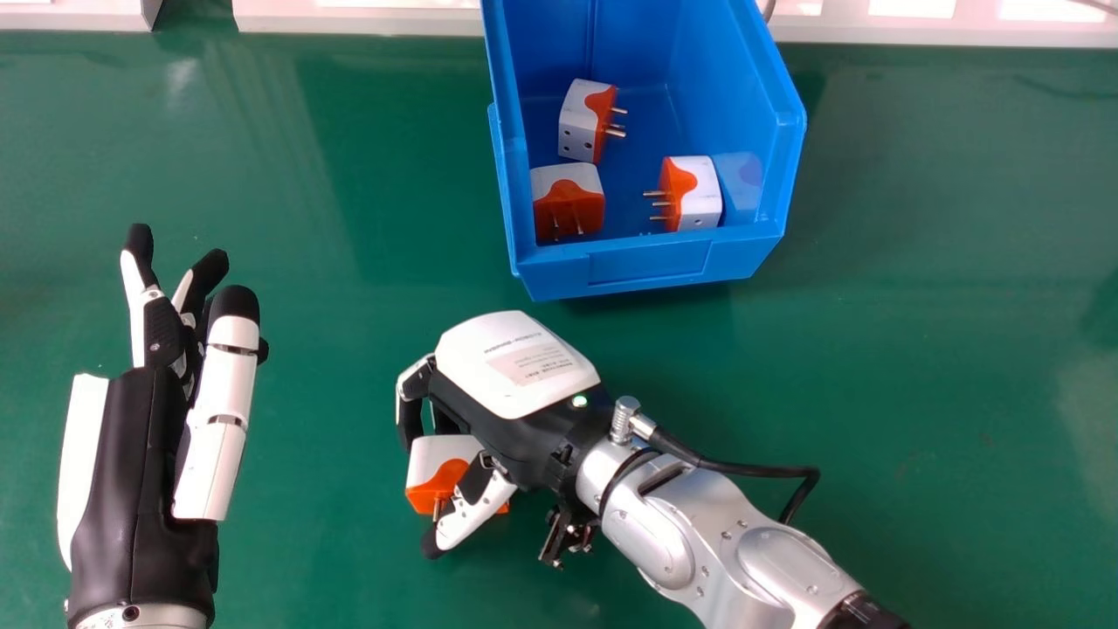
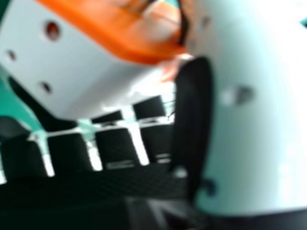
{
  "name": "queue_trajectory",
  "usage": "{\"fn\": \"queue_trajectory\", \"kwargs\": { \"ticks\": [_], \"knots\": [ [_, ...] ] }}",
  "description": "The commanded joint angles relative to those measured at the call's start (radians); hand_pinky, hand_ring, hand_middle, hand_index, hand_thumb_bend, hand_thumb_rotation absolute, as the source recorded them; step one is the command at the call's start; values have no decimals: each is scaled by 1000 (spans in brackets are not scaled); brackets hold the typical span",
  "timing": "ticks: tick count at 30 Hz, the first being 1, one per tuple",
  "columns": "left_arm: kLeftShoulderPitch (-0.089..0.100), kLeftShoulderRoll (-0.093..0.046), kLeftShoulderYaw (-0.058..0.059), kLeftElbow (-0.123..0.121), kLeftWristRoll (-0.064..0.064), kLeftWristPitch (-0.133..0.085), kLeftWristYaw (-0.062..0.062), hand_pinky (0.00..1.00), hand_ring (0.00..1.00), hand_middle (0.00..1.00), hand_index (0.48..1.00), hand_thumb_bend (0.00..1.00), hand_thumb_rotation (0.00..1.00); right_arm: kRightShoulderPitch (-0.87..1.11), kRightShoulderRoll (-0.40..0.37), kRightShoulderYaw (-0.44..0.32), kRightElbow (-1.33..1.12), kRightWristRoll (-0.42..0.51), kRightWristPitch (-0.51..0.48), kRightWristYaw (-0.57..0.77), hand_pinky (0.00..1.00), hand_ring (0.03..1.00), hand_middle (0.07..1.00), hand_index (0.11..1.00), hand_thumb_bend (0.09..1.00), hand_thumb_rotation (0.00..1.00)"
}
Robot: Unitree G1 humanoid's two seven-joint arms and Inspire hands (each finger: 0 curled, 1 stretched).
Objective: Pick all objects and put in blue box
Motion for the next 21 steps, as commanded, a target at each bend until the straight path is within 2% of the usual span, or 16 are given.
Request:
{"fn": "queue_trajectory", "kwargs": {
  "ticks": [1, 4, 8, 12, 14, 21],
  "knots": [
    [3, 0, 5, -35, 1, -2, -1, 824, 929, 952, 972, 319, 901, 24, -24, -2, -37, -7, 8, 5, 109, 163, 452, 490, 518, 7],
    [2, -1, 2, -39, 2, 2, -1, 824, 929, 952, 972, 320, 900, 67, -52, -16, -127, 0, 7, 8, 115, 171, 465, 489, 518, 1],
    [0, -1, 0, -39, 3, 7, 0, 824, 929, 952, 972, 320, 900, 162, -97, -51, -310, 15, 11, 15, 172, 257, 465, 498, 513, 0],
    [1, -2, -4, -45, 8, 12, 1, 822, 929, 952, 972, 320, 901, 272, -137, -95, -483, 22, 14, 9, 199, 291, 450, 518, 509, 1],
    [-3, -1, -4, -44, 9, 16, 1, 820, 929, 952, 972, 309, 900, 336, -157, -125, -576, 20, 18, 2, 191, 270, 461, 499, 511, 1],
    [-19, 3, 4, -26, -3, 15, -2, 818, 929, 952, 972, 300, 899, 472, -197, -235, -827, 8, 88, 64, 231, 303, 434, 525, 505, 4]
  ]
}}
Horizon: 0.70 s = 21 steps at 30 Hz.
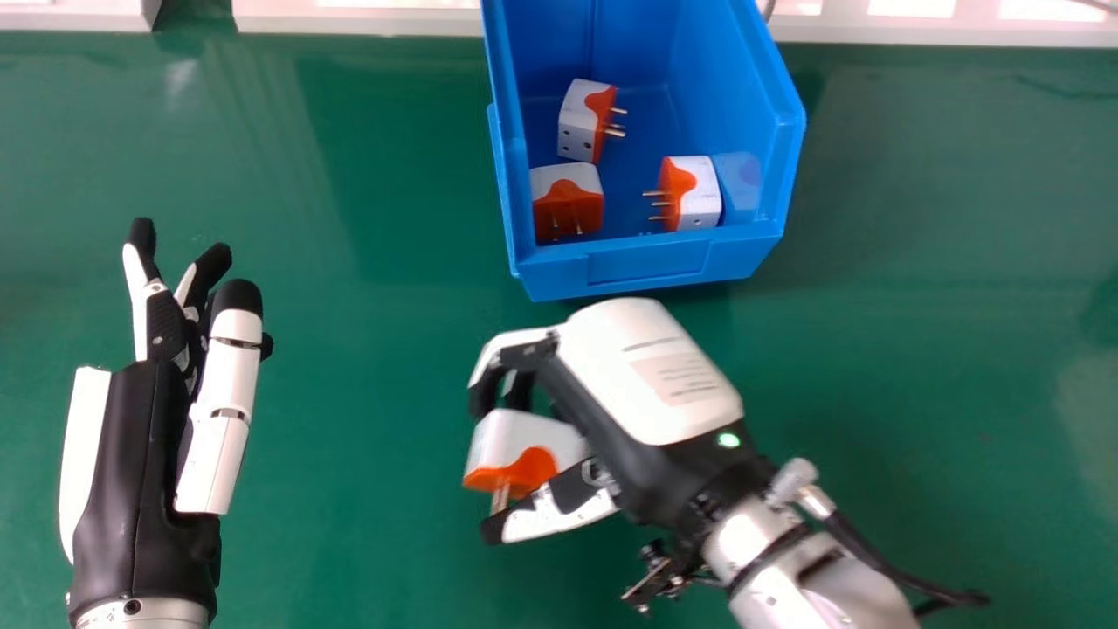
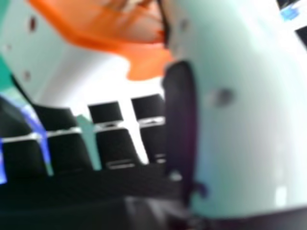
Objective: Pick all objects and put in blue box
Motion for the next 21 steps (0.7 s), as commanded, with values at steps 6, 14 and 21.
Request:
{"fn": "queue_trajectory", "kwargs": {
  "ticks": [6, 14, 21],
  "knots": [
    [-17, 2, 13, 2, -9, 0, -2, 818, 929, 952, 972, 301, 897, -31, 0, -132, -161, 78, 3, 51, 126, 183, 352, 490, 501, 54],
    [-30, -1, 12, 17, -11, -3, -2, 818, 928, 952, 971, 304, 894, -226, -2, -210, -52, 98, -88, -26, 37, 76, 138, 472, 490, 132],
    [-27, -5, 9, 19, -13, -5, 1, 817, 928, 952, 971, 300, 879, -441, -7, -228, 135, 55, -114, -83, 31, 67, 116, 469, 491, 141]
  ]
}}
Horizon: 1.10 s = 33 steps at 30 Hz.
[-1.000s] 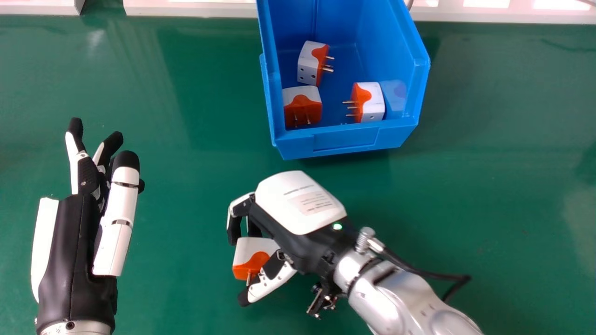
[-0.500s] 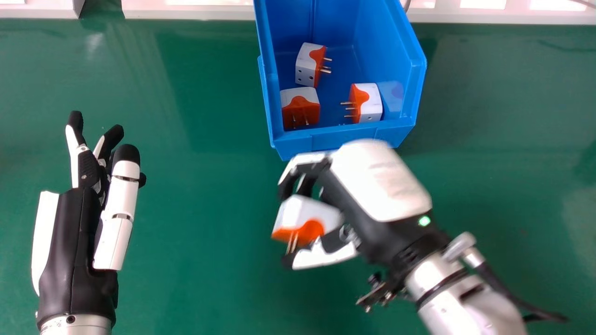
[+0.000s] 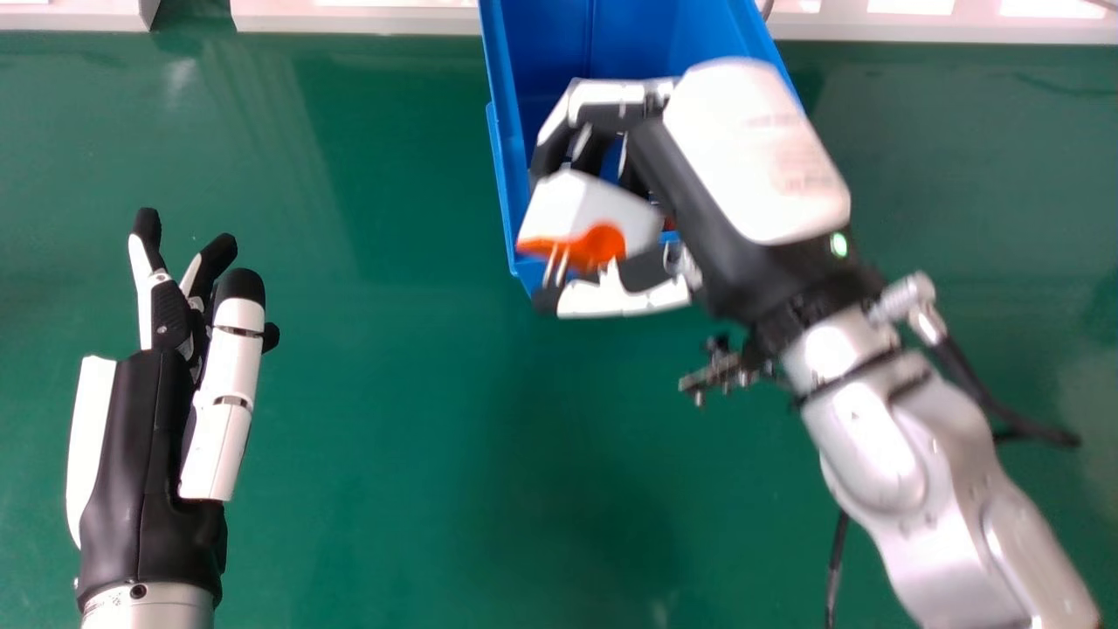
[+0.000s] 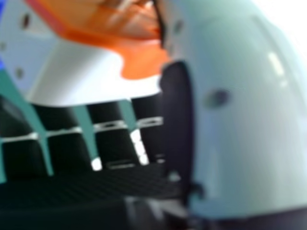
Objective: Pick all objects and put in blue box
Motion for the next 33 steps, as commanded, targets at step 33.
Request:
{"fn": "queue_trajectory", "kwargs": {
  "ticks": [33],
  "knots": [
    [56, -9, -2, -79, -8, 30, 0, 822, 929, 956, 963, 287, 880, -779, 59, 179, 1141, -88, -43, -380, 60, 102, 167, 469, 489, 150]
  ]
}}
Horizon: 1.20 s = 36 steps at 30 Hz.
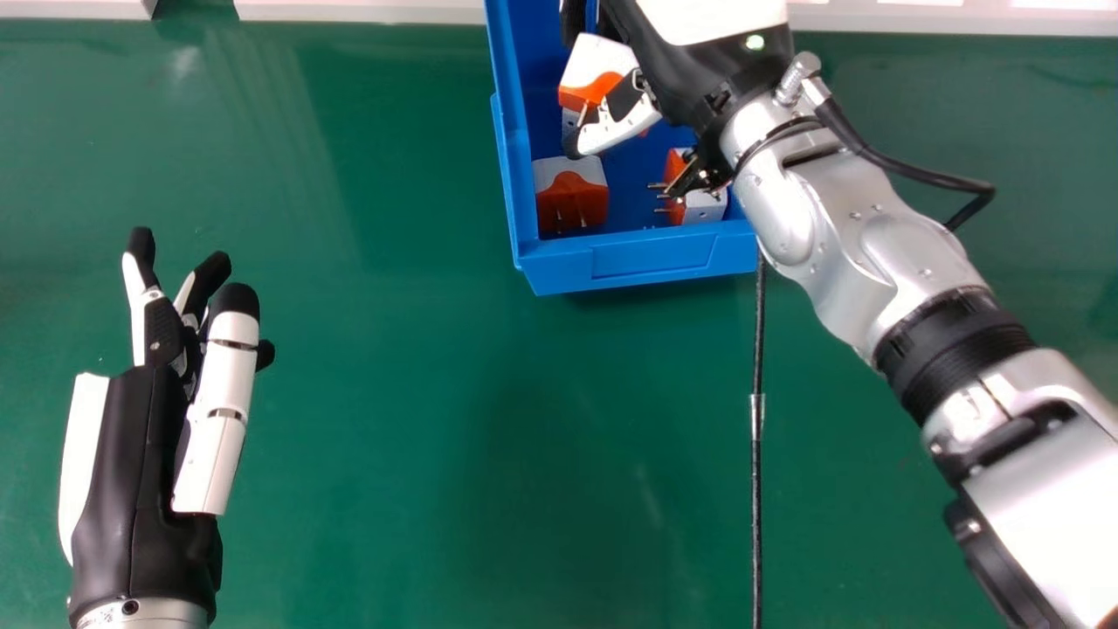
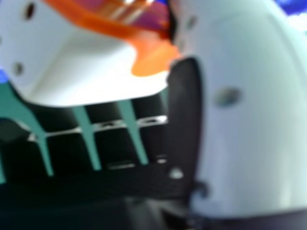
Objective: Pick all objects and put in blue box
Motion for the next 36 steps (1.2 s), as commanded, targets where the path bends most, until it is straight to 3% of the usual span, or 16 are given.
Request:
{"fn": "queue_trajectory", "kwargs": {
  "ticks": [1, 4, 5, 6, 7, 8, 10, 14, 18, 21, 30, 36],
  "knots": [
    [15, -3, -4, -39, 9, -11, 2, 822, 929, 956, 963, 287, 880, -81, -5, 12, 32, -8, 2, -70, 60, 102, 167, 469, 489, 150],
    [20, -6, -8, -43, 8, -13, 5, 822, 929, 956, 963, 287, 880, -69, -6, 66, 47, -49, 54, -67, 99, 146, 203, 469, 489, 151],
    [21, -7, -9, -44, 8, -13, 6, 822, 929, 956, 963, 288, 879, -64, -9, 82, 40, -62, 76, -38, 286, 369, 412, 564, 512, 282],
    [21, -7, -10, -45, 9, -13, 7, 822, 929, 956, 963, 288, 879, -61, -12, 93, 33, -68, 91, -17, 397, 493, 529, 642, 529, 384],
    [21, -7, -10, -45, 8, -13, 7, 824, 929, 956, 963, 288, 878, -60, -14, 102, 27, -72, 104, 8, 675, 741, 759, 817, 579, 629],
    [21, -8, -9, -44, 8, -13, 7, 824, 929, 956, 963, 288, 878, -60, -15, 108, 21, -73, 114, 24, 675, 741, 759, 817, 579, 629],
    [22, -10, -9, -46, 9, -11, 6, 826, 929, 956, 963, 288, 878, -62, -21, 123, 8, -80, 136, 50, 891, 915, 922, 940, 634, 852],
    [18, -11, -8, -44, 9, -9, 6, 827, 928, 956, 963, 289, 879, -60, -26, 141, 2, -86, 154, 45, 978, 983, 984, 988, 666, 968],
    [16, -13, -11, -46, 9, -5, 7, 827, 928, 956, 963, 282, 869, -47, -33, 145, -11, -80, 156, 29, 998, 999, 999, 999, 634, 997],
    [14, -13, -12, -44, 11, -8, 8, 827, 928, 956, 963, 281, 867, -39, -35, 142, -23, -72, 157, 28, 1000, 1000, 1000, 1000, 614, 999],
    [1, -11, -11, -22, 11, -20, 7, 828, 928, 956, 963, 301, 869, 15, -51, 99, -116, -32, 177, 34, 1000, 1000, 1000, 1000, 442, 938],
    [-3, -7, -2, -16, 2, -28, -1, 829, 928, 957, 963, 302, 871, 195, -73, 44, -412, -18, 261, 55, 1000, 1000, 1000, 1000, 385, 918]
  ]
}}
